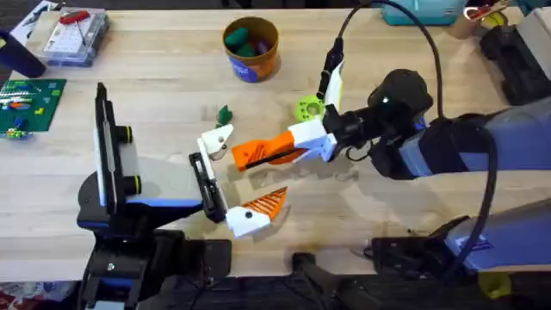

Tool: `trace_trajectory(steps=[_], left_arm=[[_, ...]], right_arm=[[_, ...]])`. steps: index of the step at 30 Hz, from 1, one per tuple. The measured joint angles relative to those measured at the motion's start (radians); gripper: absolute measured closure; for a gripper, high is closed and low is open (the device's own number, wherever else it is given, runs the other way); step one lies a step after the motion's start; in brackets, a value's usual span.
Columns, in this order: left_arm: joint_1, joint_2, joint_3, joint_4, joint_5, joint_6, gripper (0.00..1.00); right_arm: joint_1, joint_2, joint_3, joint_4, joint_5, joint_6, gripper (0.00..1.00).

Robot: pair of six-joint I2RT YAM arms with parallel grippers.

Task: Pick up the gripper from the table and insert it into the empty holder that is missing its gripper. Then pick up a screw, insert it into the mounting hole, and use the screwdriver to tighten it. Finally, clean up the table by picking up the vegetable and placing it into the bucket.

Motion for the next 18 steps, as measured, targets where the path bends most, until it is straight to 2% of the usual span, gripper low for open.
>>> trace_trajectory(steps=[9,18], left_arm=[[0.000,0.000,0.000,0.000,0.000,0.000,0.014],[0.000,0.000,0.000,0.000,0.000,0.000,0.014]], right_arm=[[0.000,0.000,0.054,0.023,-0.038,0.036,0.986],[0.000,0.000,0.057,0.017,-0.039,0.039,0.986]])
